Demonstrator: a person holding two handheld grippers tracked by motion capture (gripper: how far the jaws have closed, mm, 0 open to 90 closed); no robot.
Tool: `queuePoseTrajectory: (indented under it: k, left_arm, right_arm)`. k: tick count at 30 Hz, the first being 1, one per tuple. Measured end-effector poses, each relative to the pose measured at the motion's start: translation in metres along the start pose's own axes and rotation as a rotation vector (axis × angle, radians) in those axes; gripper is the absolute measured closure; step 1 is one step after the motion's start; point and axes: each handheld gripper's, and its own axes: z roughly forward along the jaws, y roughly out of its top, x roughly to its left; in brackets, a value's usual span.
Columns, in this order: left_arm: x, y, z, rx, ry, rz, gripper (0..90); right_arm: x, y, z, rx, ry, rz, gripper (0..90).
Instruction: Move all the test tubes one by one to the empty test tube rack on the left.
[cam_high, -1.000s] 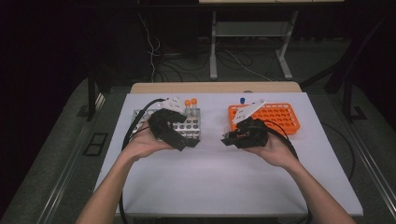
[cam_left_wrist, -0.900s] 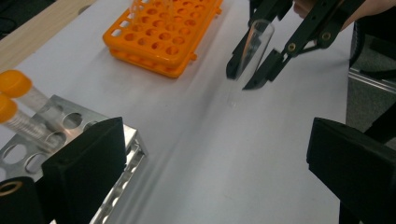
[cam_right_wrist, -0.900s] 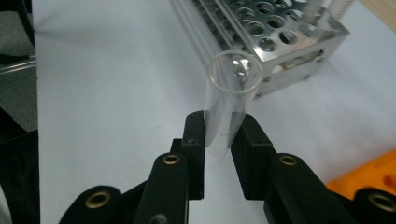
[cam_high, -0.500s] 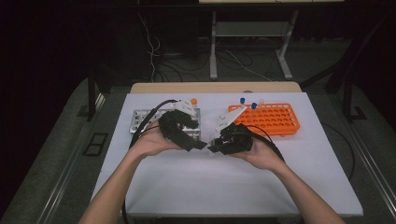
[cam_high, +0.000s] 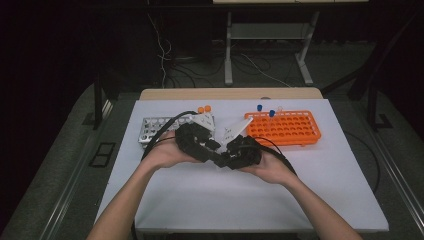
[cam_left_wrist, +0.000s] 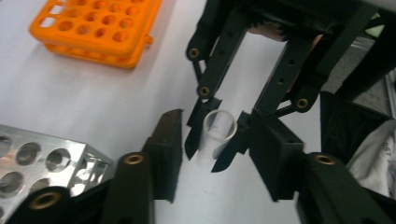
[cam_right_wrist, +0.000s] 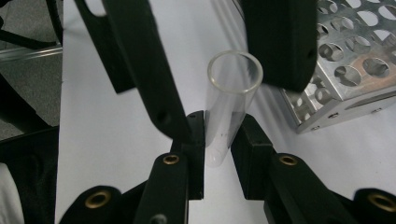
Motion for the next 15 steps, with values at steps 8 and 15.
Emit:
queuePoseTrajectory:
  k: [8, 15]
  left_arm:
    - [0.0013, -0.0014, 0.0019, 0.032, -0.003, 0.014, 73.4]
    - [0.0050, -0.0032, -0.0031, 0.015, 0.014, -0.005, 74.2]
  right_arm:
    - [0.0024, 0.0016, 0.0038, -0.004, 0.019, 0.002, 74.9]
    - [-0.0020, 0.0009, 0.0011, -0.020, 0.033, 0.034, 64.6]
